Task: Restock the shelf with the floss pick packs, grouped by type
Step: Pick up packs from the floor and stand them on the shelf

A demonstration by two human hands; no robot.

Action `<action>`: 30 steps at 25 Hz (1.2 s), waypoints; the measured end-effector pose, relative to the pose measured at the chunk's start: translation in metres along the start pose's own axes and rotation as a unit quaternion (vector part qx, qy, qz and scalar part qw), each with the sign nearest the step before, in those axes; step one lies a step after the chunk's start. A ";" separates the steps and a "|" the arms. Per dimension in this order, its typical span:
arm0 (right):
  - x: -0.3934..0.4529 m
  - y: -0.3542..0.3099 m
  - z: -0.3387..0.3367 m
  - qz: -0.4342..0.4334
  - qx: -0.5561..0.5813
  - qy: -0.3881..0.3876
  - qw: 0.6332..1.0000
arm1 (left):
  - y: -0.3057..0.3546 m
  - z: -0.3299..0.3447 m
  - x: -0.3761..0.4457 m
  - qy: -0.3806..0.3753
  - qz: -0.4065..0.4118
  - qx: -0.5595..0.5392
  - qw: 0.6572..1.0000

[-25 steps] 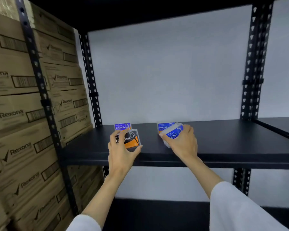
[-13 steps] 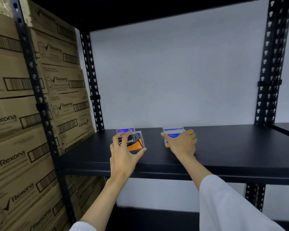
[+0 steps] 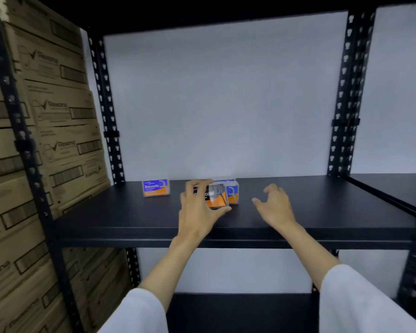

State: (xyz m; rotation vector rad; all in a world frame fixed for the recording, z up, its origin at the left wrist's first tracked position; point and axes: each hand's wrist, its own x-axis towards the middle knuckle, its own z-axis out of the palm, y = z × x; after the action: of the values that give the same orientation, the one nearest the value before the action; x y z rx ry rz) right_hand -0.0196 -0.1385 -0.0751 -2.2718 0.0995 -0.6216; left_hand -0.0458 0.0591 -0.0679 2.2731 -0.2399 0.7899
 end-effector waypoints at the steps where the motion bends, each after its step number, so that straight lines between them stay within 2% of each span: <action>1: -0.001 0.013 -0.013 -0.012 -0.011 -0.001 1.000 | 0.013 0.016 0.000 -0.027 0.003 -0.003 1.000; 5: -0.009 0.053 -0.051 -0.045 -0.028 -0.018 0.998 | 0.051 0.066 -0.002 -0.097 -0.009 -0.023 0.995; 8: -0.014 0.062 -0.056 -0.065 -0.015 -0.044 0.997 | 0.049 0.075 0.001 -0.111 0.014 -0.061 0.992; 11: -0.015 0.052 -0.049 -0.078 0.045 -0.029 0.995 | 0.036 0.064 -0.005 -0.095 0.052 -0.110 0.988; 14: -0.011 0.027 -0.038 -0.108 0.106 -0.010 0.988 | 0.013 0.044 -0.010 -0.011 0.009 -0.019 1.000; 16: -0.008 0.011 -0.029 -0.132 0.123 -0.042 0.983 | -0.005 0.033 -0.010 0.005 -0.045 0.054 0.998; 18: -0.007 0.003 -0.019 -0.153 0.107 -0.090 0.978 | -0.011 0.031 -0.006 -0.043 -0.082 0.116 0.989; 20: -0.001 0.004 -0.013 -0.165 0.074 -0.114 0.977 | -0.008 0.037 -0.003 -0.104 -0.082 0.176 0.975; 24: 0.031 0.028 -0.032 -0.132 0.044 -0.049 0.989 | -0.007 0.046 -0.001 -0.127 -0.072 0.226 0.963; 27: 0.061 0.063 -0.051 -0.075 -0.012 -0.025 0.997 | -0.008 0.047 0.001 -0.129 -0.072 0.238 0.960; 30: 0.073 0.083 -0.048 -0.065 -0.100 0.006 0.993 | -0.007 0.048 0.002 -0.133 -0.071 0.246 0.958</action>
State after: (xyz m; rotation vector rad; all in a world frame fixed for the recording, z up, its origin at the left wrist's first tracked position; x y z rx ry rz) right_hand 0.0319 -0.2472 -0.0749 -2.4836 0.0207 -0.7222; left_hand -0.0192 0.0316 -0.0974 2.8319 0.0053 0.5028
